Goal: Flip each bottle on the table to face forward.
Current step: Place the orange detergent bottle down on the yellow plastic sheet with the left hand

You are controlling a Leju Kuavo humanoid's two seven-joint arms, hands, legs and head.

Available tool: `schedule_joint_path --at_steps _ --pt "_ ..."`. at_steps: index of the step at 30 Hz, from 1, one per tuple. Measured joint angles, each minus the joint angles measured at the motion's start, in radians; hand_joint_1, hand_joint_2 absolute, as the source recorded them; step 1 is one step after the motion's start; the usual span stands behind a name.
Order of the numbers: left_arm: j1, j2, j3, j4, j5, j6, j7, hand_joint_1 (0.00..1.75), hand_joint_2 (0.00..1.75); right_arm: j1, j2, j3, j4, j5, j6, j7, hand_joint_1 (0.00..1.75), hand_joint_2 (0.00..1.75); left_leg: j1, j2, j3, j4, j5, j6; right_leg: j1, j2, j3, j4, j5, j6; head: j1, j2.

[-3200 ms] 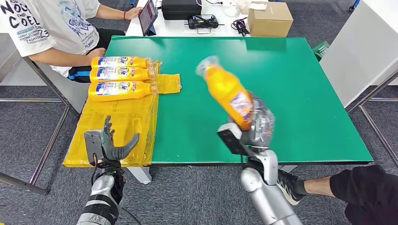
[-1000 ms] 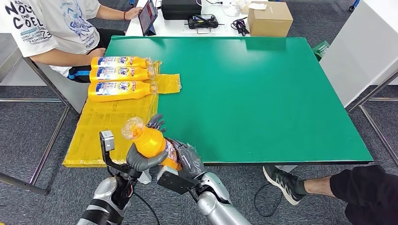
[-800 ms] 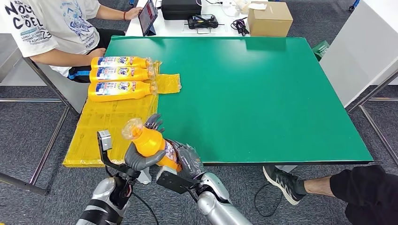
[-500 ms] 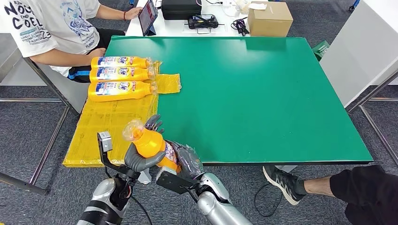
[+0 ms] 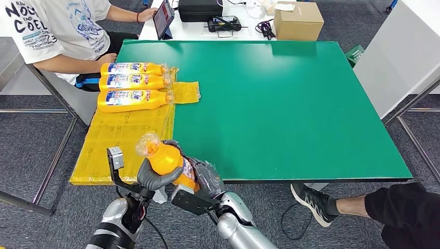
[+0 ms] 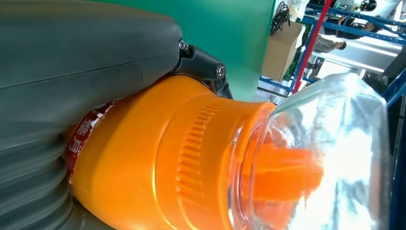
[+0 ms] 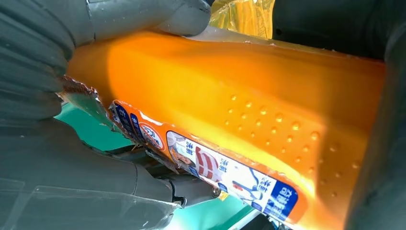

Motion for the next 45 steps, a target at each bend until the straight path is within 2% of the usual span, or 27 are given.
schedule_joint_path --at_steps 6,7,10,11,12,14,18,22,36,37,39,43,45 --pt "-0.004 0.0 0.003 0.0 -0.003 0.006 0.003 1.75 1.75 0.0 0.002 0.0 0.0 0.004 -0.002 0.008 1.75 1.75 0.0 0.0 0.0 0.0 0.0 0.0 0.0 0.0 0.0 0.0 0.0 0.0 0.0 0.0" --pt "-0.004 0.0 0.003 0.0 -0.005 0.009 0.003 1.75 1.75 0.0 0.002 0.0 0.0 0.005 -0.002 0.009 1.63 1.75 0.0 0.0 0.0 0.0 0.0 0.0 0.0 0.0 0.0 0.0 0.0 0.0 0.0 0.0" --pt "-0.006 0.0 0.004 -0.004 -0.017 0.024 0.003 1.75 1.75 -0.001 0.004 0.0 0.0 0.007 -0.008 0.011 0.37 1.75 0.0 0.0 0.0 0.0 0.0 0.0 0.0 0.0 0.0 0.0 0.0 0.0 0.0 0.0" --pt "-0.008 0.0 0.005 -0.008 -0.021 0.029 0.002 1.75 1.75 -0.001 0.005 -0.001 0.0 0.007 -0.011 0.013 0.04 1.31 0.0 0.0 0.0 0.0 0.0 0.0 0.0 0.0 0.0 0.0 0.0 0.0 0.0 0.0" --pt "-0.01 0.001 0.006 -0.013 -0.025 0.034 0.002 1.75 1.75 -0.001 0.006 -0.001 0.0 0.007 -0.014 0.015 0.0 0.87 0.0 0.0 0.0 0.0 0.0 0.0 0.0 0.0 0.0 0.0 0.0 0.0 0.0 0.0" --pt "-0.017 0.003 0.008 -0.026 -0.032 0.048 0.003 1.75 1.75 0.0 0.008 -0.002 0.0 0.004 -0.024 0.018 0.0 0.0 0.0 0.0 0.0 0.0 0.0 0.0 0.0 0.0 0.0 0.0 0.0 0.0 0.0 0.0" --pt "-0.043 0.01 0.028 -0.066 -0.041 0.096 0.014 1.75 1.75 0.009 0.012 -0.01 -0.02 -0.024 -0.052 0.019 0.0 0.0 0.0 0.0 0.0 0.0 0.0 0.0 0.0 0.0 0.0 0.0 0.0 0.0 0.0 0.0" --pt "-0.077 0.015 0.074 -0.115 -0.048 0.158 0.036 1.75 1.75 0.027 0.014 -0.036 -0.106 -0.061 -0.08 0.019 0.0 0.0 0.0 0.0 0.0 0.0 0.0 0.0 0.0 0.0 0.0 0.0 0.0 0.0 0.0 0.0" --pt "-0.141 0.024 0.199 -0.19 -0.055 0.298 0.043 1.75 1.75 0.07 0.007 -0.083 -0.328 -0.146 -0.109 -0.002 0.0 0.0 0.0 0.0 0.0 0.0 0.0 0.0 0.0 0.0 0.0 0.0 0.0 0.0 0.0 0.0" --pt "-0.147 0.024 0.203 -0.195 -0.103 0.337 0.031 1.75 1.75 0.076 0.007 -0.086 -0.345 -0.153 -0.123 -0.015 0.0 0.0 0.0 0.0 0.0 0.0 0.0 0.0 0.0 0.0 0.0 0.0 0.0 0.0 0.0 0.0" --pt "-0.163 0.028 0.202 -0.201 -0.308 0.476 0.003 1.75 1.75 0.088 0.007 -0.092 -0.392 -0.166 -0.171 -0.052 0.0 0.0 0.0 0.0 0.0 0.0 0.0 0.0 0.0 0.0 0.0 0.0 0.0 0.0 0.0 0.0" --pt "-0.218 0.049 0.149 -0.156 -0.963 0.825 0.008 1.75 1.75 0.107 0.005 -0.096 -0.53 -0.165 -0.257 -0.109 0.0 0.0 0.0 -0.001 0.0 0.0 0.001 0.0 0.0 -0.001 0.0 0.0 0.0 0.0 0.0 0.0" --pt "-0.26 0.06 0.103 -0.084 -1.22 0.923 0.032 1.75 1.75 0.107 0.002 -0.091 -0.596 -0.155 -0.268 -0.114 0.0 0.0 0.0 -0.001 0.0 0.0 0.001 0.0 0.0 -0.001 0.0 0.0 0.0 0.0 0.0 0.0"
